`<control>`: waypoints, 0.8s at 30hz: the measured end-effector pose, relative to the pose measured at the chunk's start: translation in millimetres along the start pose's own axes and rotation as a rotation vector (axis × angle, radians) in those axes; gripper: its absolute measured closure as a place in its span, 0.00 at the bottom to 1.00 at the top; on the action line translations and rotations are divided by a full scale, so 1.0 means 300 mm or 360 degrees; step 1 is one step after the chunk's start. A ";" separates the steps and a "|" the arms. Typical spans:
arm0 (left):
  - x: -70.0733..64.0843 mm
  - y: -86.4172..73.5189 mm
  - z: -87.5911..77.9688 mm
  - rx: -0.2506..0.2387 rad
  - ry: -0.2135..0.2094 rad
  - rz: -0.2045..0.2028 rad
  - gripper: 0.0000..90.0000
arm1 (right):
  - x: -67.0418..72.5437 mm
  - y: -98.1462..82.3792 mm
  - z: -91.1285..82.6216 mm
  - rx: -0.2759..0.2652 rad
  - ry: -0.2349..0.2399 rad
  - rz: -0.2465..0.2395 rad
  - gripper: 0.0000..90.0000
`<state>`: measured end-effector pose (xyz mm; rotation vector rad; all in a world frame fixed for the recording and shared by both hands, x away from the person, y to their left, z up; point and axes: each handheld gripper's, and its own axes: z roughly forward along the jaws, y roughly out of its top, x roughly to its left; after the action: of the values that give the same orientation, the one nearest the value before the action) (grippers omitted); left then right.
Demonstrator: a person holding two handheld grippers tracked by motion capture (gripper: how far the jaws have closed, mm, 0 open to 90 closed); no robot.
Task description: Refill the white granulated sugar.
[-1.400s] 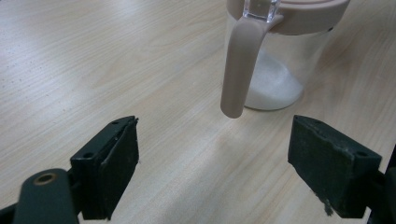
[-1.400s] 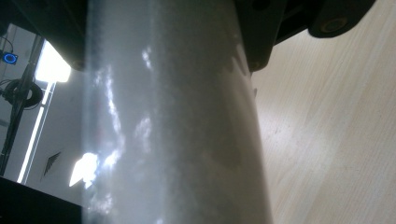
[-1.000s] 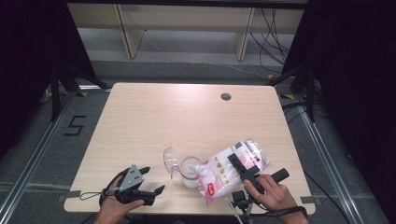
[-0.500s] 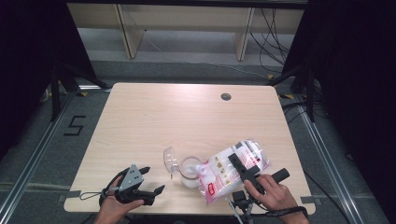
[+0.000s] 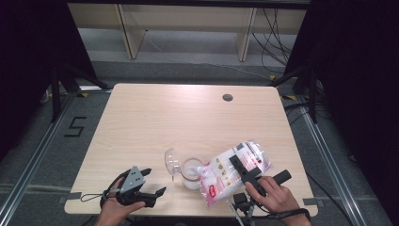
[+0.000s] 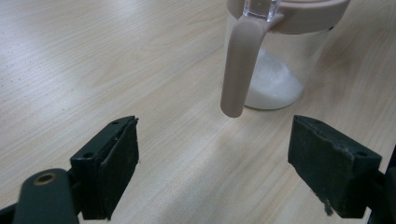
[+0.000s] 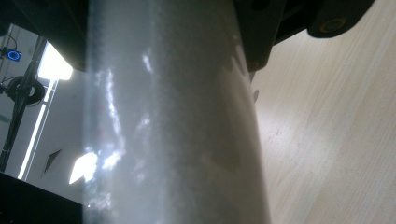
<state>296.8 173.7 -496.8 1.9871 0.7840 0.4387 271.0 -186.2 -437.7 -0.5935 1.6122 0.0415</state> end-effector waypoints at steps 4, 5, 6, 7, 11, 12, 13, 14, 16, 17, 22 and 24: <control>-0.001 -0.001 0.001 -0.0004 -0.0006 -0.0010 0.18 | -0.002 -0.003 -0.001 0.0005 -0.0004 0.0002 0.68; -0.001 0.000 0.001 -0.0004 -0.0001 -0.0006 0.18 | -0.002 -0.004 -0.001 0.0002 -0.0008 -0.0005 0.68; 0.000 0.000 0.001 -0.0001 -0.0001 -0.0002 0.18 | -0.002 -0.004 -0.001 0.0002 -0.0009 -0.0004 0.68; 0.000 0.000 0.000 0.0000 0.0002 -0.0002 0.18 | -0.002 -0.004 -0.001 0.0002 -0.0007 -0.0002 0.68; 0.001 0.001 -0.002 -0.0001 0.0003 0.0016 0.18 | -0.003 -0.003 -0.002 0.0000 -0.0009 -0.0001 0.68; 0.003 0.001 -0.001 -0.0001 0.0000 0.0028 0.18 | -0.003 -0.004 -0.002 -0.0001 -0.0010 -0.0003 0.68; 0.004 0.001 -0.001 0.0001 0.0000 0.0040 0.18 | -0.003 -0.004 -0.002 -0.0006 -0.0010 0.0003 0.68; 0.005 0.001 0.000 -0.0004 -0.0002 0.0036 0.18 | -0.003 -0.004 -0.002 -0.0005 -0.0009 0.0004 0.68; 0.007 0.002 -0.001 0.0014 0.0005 0.0053 0.18 | -0.004 -0.005 -0.001 -0.0009 -0.0015 0.0001 0.68; 0.003 0.001 0.001 -0.0003 -0.0003 0.0028 0.18 | -0.008 -0.005 0.002 -0.0027 -0.0023 -0.0026 0.68; 0.003 0.001 0.000 -0.0014 -0.0007 0.0019 0.18 | -0.002 -0.004 -0.002 -0.0003 -0.0013 0.0008 0.68; 0.005 0.001 -0.001 0.0000 0.0000 0.0033 0.18 | -0.009 -0.002 0.001 -0.0030 -0.0018 -0.0031 0.68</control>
<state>297.8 174.8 -496.2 1.9970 0.7639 0.4508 271.6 -185.7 -435.0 -0.6224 1.5962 0.0455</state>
